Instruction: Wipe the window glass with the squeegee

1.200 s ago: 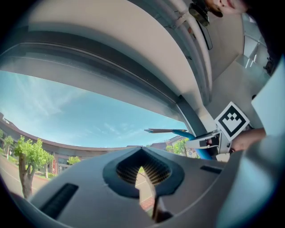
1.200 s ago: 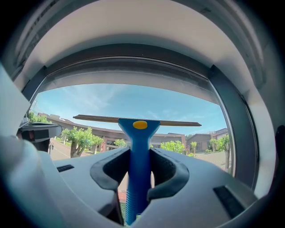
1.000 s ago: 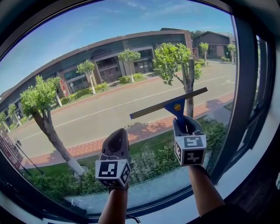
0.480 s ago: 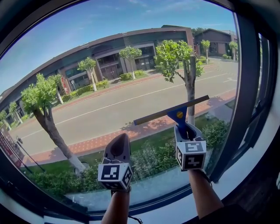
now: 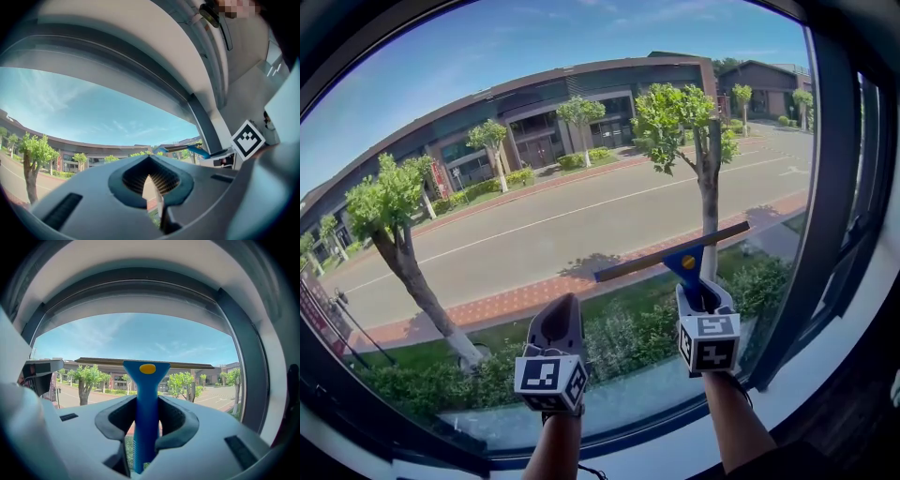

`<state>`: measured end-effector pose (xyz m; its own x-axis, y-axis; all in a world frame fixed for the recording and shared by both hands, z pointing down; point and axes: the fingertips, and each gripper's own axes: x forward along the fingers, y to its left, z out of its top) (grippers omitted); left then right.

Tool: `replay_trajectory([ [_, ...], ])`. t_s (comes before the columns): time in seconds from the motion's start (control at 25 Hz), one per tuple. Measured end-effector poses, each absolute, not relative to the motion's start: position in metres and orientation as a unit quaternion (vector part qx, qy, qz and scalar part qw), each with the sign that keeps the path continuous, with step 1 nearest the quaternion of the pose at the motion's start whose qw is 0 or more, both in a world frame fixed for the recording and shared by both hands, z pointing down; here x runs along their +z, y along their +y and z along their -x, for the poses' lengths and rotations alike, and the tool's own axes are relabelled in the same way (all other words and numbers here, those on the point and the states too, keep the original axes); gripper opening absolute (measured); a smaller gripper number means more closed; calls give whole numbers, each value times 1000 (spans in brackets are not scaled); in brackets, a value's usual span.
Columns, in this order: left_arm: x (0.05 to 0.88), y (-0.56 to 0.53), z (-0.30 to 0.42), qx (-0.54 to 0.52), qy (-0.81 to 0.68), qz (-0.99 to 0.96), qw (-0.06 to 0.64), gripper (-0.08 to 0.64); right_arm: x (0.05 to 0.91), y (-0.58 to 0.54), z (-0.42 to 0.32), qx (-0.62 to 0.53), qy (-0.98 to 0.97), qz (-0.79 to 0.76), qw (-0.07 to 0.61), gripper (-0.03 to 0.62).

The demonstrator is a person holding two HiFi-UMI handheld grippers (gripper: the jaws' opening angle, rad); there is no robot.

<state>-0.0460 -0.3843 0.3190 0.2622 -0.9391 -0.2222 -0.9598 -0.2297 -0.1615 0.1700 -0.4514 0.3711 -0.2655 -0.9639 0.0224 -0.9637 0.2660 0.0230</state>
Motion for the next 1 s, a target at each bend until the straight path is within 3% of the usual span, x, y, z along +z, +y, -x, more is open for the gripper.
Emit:
replay_trajectory([
  [1.0, 361, -381, 53, 28, 606, 790, 91, 2, 435, -446, -170, 22, -794, -605, 58, 137],
])
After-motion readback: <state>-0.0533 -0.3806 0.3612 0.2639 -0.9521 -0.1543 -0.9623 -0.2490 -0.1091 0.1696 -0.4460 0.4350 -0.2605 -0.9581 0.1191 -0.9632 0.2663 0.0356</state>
